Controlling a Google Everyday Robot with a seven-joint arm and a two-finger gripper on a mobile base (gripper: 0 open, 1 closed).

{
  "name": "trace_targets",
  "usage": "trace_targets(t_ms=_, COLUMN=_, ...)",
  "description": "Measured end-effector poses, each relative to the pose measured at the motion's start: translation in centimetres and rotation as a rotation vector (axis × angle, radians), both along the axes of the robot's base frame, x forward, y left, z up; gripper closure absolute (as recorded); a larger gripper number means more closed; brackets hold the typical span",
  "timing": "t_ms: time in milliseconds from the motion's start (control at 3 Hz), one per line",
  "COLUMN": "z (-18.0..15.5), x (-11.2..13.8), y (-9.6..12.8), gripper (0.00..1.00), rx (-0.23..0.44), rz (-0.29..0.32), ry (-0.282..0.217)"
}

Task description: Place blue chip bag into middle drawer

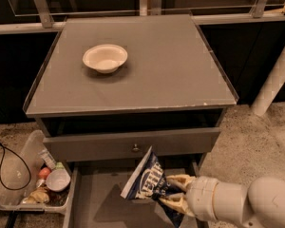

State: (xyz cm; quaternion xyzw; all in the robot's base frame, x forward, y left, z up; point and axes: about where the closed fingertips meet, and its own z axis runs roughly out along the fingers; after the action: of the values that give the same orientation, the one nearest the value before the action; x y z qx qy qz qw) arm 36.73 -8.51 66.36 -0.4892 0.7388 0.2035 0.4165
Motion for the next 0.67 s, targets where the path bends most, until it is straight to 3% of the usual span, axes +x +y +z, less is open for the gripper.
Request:
trace_targets(t_ms=333, z=-7.0, x=-0.7, y=0.3, gripper=1.0, rx=-0.001, rz=-0.04, ry=0.078)
trace_targets(t_ms=667, z=-12.5, x=1.0, y=-0.6, gripper=1.0, rx=-0.01, rz=-0.112, ry=0.141)
